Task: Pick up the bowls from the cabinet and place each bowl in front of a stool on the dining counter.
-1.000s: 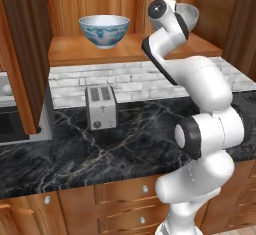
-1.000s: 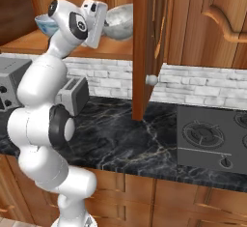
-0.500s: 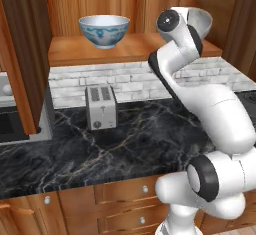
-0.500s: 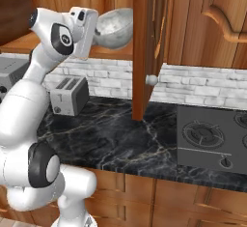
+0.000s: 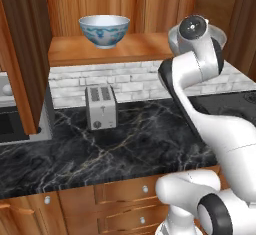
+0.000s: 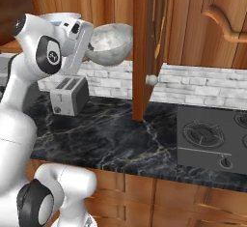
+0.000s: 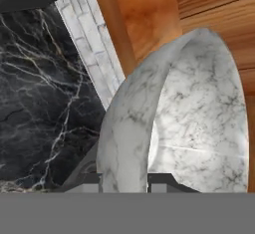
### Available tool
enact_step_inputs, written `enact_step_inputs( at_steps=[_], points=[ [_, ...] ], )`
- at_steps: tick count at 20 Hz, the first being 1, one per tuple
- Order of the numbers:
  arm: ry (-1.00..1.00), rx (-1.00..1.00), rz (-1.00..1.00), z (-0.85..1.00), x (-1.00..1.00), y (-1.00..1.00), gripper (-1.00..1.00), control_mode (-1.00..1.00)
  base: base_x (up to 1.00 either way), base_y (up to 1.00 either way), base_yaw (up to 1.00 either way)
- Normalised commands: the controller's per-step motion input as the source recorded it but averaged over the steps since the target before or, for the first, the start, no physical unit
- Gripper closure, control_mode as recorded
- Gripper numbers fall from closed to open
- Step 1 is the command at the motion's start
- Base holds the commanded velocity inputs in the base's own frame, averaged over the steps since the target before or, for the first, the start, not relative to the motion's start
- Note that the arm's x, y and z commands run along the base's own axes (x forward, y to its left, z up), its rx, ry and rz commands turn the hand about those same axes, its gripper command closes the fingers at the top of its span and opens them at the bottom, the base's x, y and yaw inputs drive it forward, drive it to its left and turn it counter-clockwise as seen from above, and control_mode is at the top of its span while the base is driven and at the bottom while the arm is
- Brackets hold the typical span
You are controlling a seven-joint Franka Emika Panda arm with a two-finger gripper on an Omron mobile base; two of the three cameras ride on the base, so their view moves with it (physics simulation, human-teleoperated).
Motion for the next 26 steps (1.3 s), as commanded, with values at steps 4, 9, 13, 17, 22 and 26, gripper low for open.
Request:
enact_step_inputs(
  at_steps=[4,9,13,17,22,26],
  points=[
    [0.14,0.33,0.00,0.00,-0.64,0.10,1.00,-1.00,0.00,0.00,0.00],
    [0.09,0.28,0.00,0.00,-0.76,0.18,1.00,-1.00,0.00,0.00,0.00],
    [0.04,0.04,0.01,-0.20,-0.77,0.22,1.00,-1.00,0.00,0.00,0.00],
    [-0.01,-0.18,0.07,-0.41,-0.57,0.29,1.00,-1.00,0.00,0.00,0.00],
    [0.00,-0.18,0.07,-0.54,-0.29,0.25,1.00,-1.00,0.00,0.00,0.00],
    [0.04,-0.09,0.05,-0.44,-0.16,0.29,1.00,-1.00,0.00,0.00,0.00]
  ],
)
